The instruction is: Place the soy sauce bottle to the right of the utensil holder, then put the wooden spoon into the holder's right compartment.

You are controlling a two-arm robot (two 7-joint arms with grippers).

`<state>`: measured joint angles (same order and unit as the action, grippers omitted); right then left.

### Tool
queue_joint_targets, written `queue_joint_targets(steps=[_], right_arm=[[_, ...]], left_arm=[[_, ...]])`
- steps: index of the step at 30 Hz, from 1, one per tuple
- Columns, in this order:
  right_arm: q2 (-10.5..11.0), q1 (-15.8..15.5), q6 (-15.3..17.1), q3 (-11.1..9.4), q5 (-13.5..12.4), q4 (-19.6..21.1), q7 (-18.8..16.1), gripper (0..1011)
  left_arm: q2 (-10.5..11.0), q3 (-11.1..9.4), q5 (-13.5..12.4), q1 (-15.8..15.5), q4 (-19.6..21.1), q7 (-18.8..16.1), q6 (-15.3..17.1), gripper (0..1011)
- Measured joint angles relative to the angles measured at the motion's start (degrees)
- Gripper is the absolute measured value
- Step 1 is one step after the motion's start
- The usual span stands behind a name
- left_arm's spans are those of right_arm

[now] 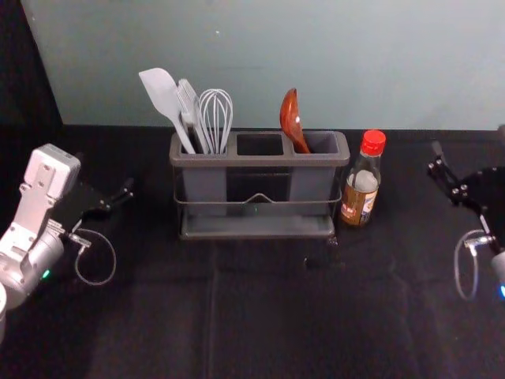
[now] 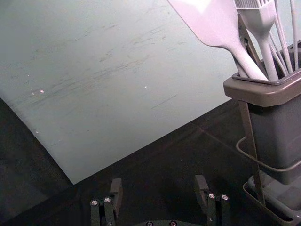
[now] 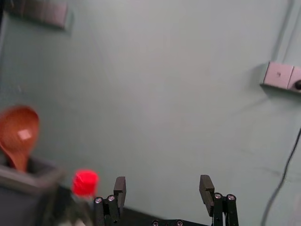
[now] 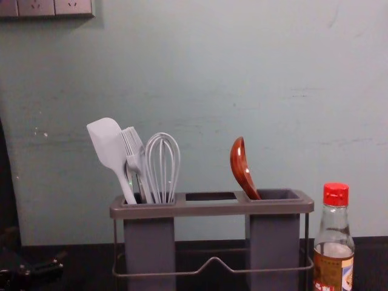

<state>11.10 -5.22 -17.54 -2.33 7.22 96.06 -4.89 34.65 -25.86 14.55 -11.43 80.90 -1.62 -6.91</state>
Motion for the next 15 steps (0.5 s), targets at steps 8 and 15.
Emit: queue_joint_targets(steps=[8, 15], right_arm=[[4.29, 3.92, 5.00, 0.23, 0.05, -6.16, -5.00, 1002], [6.69, 8.35, 9.74, 2.40, -0.88, -11.21, -8.67, 1002]], left_arm=[[0.00, 0.00, 0.00, 0.00, 0.00, 0.00, 0.00, 1005], [0.00, 0.00, 0.00, 0.00, 0.00, 0.00, 0.00, 1005]])
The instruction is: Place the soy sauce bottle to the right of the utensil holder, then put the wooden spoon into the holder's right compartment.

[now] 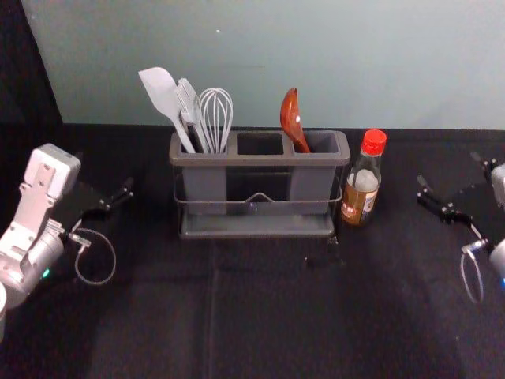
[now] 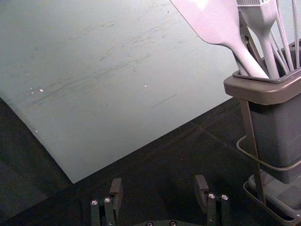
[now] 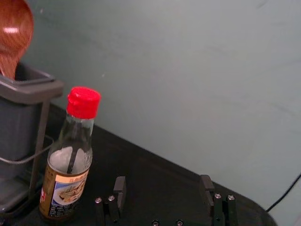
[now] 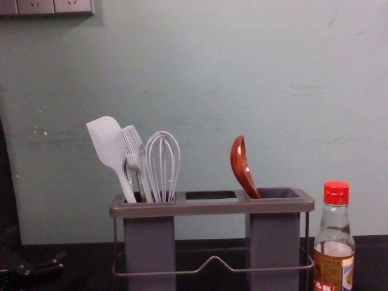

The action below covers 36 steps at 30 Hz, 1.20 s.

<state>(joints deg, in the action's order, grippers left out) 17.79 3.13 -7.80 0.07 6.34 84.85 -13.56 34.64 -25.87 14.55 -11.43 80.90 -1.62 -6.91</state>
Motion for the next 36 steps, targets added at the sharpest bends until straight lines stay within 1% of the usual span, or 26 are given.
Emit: queue_joint_targets(steps=[2, 9, 12, 22, 28, 36], right_arm=[[0.42, 1.47, 1.06, 0.76, -0.31, -1.46, -0.72, 1002], [0.68, 4.70, 2.42, 2.70, -1.34, -3.92, -1.44, 1003], [0.59, 5.96, 2.44, 3.50, -1.74, -4.58, -1.48, 1002], [0.49, 10.19, 2.73, 6.04, -1.79, -7.13, -1.50, 1003], [0.45, 11.01, 2.71, 6.72, -2.04, -7.94, -1.25, 1002], [0.43, 10.98, 2.59, 6.73, -2.08, -7.94, -1.08, 1002]], left_arm=[[0.00, 0.01, -0.01, 0.00, 0.00, 0.00, 0.00, 1005], [0.00, 0.01, -0.01, 0.00, 0.00, 0.00, 0.00, 1005], [0.00, 0.00, 0.00, 0.00, 0.00, 0.00, 0.00, 1005], [0.00, 0.00, 0.00, 0.00, 0.00, 0.00, 0.00, 1005], [0.00, 0.01, -0.01, 0.00, 0.00, 0.00, 0.00, 1005], [0.00, 0.00, 0.00, 0.00, 0.00, 0.00, 0.00, 1005]])
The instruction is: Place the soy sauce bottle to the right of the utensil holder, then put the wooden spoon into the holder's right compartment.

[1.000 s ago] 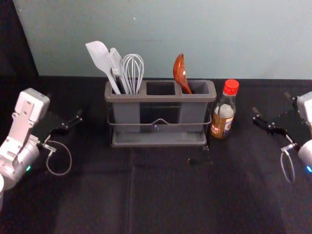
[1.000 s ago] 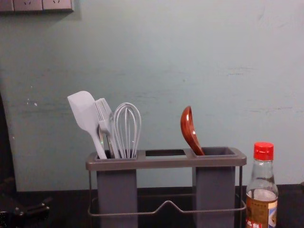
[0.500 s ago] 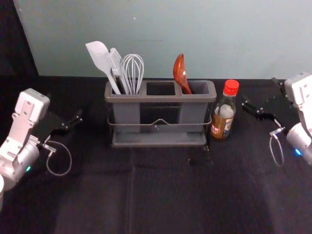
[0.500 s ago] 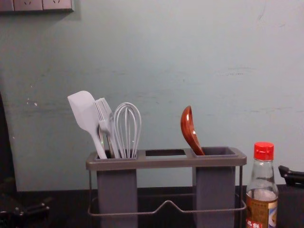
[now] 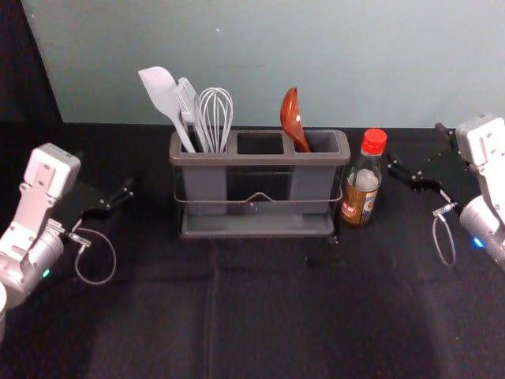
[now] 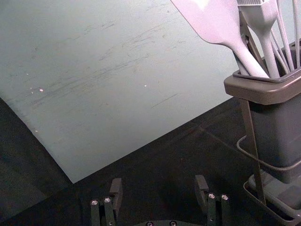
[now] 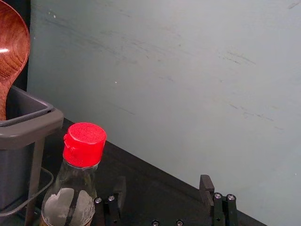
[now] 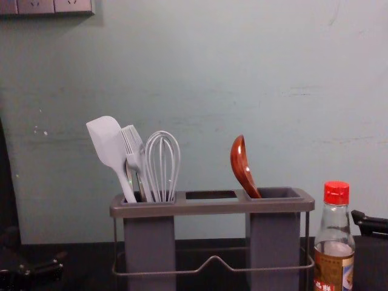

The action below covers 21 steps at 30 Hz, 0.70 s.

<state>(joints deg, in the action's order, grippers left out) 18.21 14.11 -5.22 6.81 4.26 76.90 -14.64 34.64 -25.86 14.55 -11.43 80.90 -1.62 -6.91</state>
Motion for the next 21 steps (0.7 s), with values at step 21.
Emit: queue_joint_targets(steps=[21], right_arm=[[0.00, 0.00, -0.04, -0.10, 0.11, 0.06, 0.04, 1002]], left_arm=[[0.00, 0.00, 0.00, 0.00, 0.00, 0.00, 0.00, 1005]])
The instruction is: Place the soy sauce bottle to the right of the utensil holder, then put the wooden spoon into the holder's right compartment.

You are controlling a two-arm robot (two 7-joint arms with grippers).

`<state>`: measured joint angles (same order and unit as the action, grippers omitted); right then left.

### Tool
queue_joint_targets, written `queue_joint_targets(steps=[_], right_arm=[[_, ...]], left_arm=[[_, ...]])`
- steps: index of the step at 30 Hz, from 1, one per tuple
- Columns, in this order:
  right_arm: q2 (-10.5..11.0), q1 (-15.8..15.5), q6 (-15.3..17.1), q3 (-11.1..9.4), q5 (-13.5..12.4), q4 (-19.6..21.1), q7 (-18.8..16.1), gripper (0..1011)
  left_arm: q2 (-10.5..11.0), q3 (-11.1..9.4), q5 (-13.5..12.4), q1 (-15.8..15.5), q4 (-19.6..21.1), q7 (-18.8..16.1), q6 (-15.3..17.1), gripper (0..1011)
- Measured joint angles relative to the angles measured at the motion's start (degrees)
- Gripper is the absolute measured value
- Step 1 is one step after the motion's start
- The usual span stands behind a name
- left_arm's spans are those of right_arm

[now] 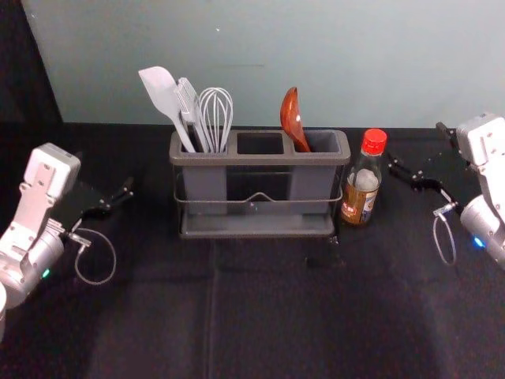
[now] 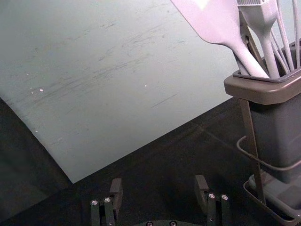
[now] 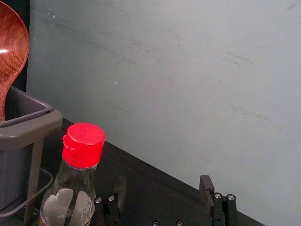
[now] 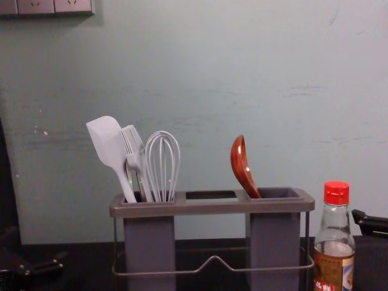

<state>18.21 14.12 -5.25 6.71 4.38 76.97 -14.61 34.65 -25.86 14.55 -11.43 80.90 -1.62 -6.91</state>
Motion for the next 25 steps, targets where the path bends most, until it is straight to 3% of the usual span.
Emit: queue_joint_targets(steps=[25], right_arm=[[0.00, 0.00, 0.00, 0.00, 0.00, 0.01, 0.00, 1002]], left_arm=[[0.00, 0.00, 0.00, 0.00, 0.00, 0.00, 0.00, 1005]])
